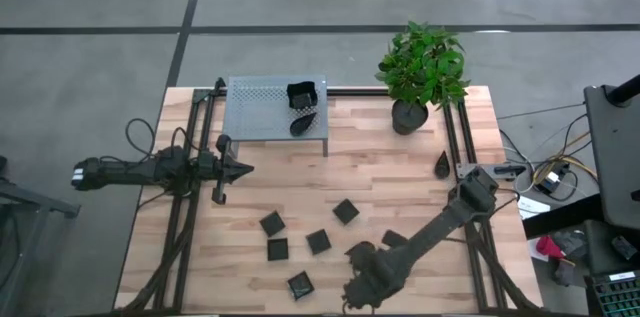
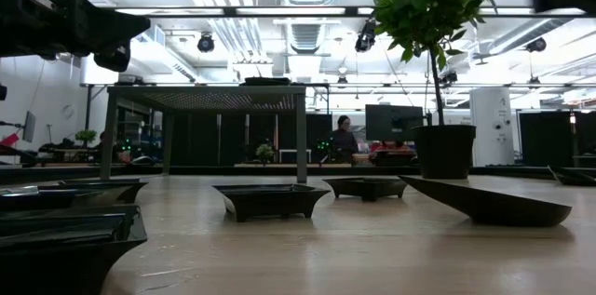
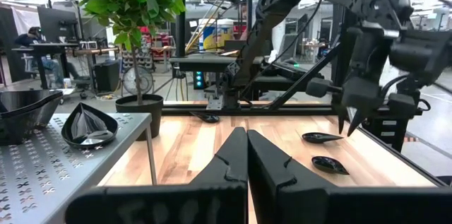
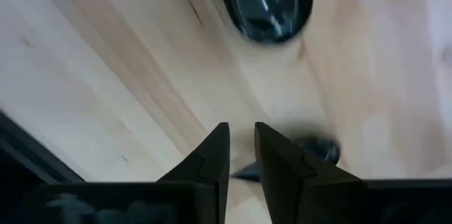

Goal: Pick & Place Mini shaped plates
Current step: Stack the drop-shaped plate on top of the drop-shaped plate on the shelf

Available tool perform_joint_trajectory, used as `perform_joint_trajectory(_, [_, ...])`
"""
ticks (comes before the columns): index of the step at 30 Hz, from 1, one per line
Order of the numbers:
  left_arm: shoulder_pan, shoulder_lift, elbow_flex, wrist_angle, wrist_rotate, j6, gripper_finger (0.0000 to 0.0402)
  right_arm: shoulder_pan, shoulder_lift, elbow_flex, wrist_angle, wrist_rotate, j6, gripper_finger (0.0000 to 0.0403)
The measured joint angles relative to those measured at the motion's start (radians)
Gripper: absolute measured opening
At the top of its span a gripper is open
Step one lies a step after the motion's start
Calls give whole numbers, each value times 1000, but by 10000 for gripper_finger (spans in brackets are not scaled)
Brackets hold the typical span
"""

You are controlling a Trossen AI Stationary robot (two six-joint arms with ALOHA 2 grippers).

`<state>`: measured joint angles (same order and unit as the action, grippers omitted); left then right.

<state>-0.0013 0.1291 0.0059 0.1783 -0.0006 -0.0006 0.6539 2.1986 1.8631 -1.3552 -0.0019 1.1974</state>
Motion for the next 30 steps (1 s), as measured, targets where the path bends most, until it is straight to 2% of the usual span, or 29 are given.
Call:
perform_joint_trajectory(4, [0, 0, 0, 0, 0, 0, 0, 11, 0, -53, 0, -42, 148, 80])
perform_joint_trajectory(11, [0, 0, 0, 0, 0, 0, 0, -8, 0, -122, 6, -167, 293, 102])
perform_joint_trajectory(30, [0, 0, 0, 0, 0, 0, 0, -29, 0, -242, 15, -209, 324, 76])
